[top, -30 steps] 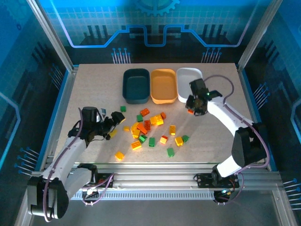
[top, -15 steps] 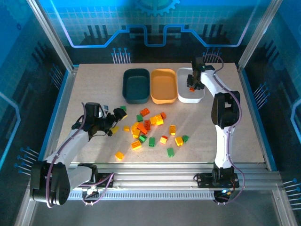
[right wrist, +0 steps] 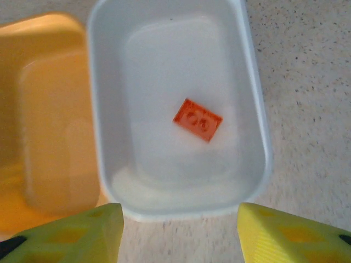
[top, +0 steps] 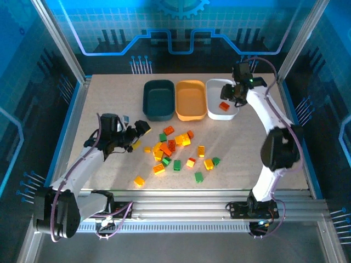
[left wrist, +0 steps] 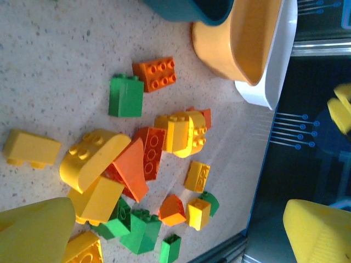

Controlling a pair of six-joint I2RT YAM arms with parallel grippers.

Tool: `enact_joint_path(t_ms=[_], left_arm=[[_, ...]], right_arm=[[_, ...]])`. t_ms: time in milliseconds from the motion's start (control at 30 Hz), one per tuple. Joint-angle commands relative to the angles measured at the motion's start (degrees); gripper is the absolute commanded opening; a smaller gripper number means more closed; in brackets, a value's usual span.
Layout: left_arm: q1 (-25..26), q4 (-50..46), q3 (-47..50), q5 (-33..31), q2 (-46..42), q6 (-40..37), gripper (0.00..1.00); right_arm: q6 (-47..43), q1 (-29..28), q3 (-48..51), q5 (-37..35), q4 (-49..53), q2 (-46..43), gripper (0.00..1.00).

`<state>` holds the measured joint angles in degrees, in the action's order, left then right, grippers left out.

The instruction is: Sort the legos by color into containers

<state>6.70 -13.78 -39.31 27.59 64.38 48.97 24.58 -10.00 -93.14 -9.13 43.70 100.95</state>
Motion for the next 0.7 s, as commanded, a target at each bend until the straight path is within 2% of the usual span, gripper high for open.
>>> enact_joint_path(t_ms=[0,200,333,500,667], left_arm=[[0.2,-0.9,-1.6,-4.2,1.7,-1.6,0.99],[1.8,4.2,0.0,-0.6,6.2,0.5,0.99],[5.0,6.5,0.5,-1.3,7.9,1.0,0.99],[7.9,8.0,-0.4,-1.1,10.1,1.4,0.99],[8.4,7.5,-0.4,-0.7,10.6,0.9,0.99]], right_arm=[[0.8,-6.0,11.6,1.1,-0.8,-7.7,0.58],[13.5,-10.9,37.7,5.2,-1.2,-23.6,0.62],[26.3,-13.5,50.7,8.8,-4.2,-33.0,0.66],[37.9,-16.3,58.4,6.7,-8.8,-38.3,0.65],[41.7,-17.4,59.7,6.8,-11.7,-35.5,0.65]])
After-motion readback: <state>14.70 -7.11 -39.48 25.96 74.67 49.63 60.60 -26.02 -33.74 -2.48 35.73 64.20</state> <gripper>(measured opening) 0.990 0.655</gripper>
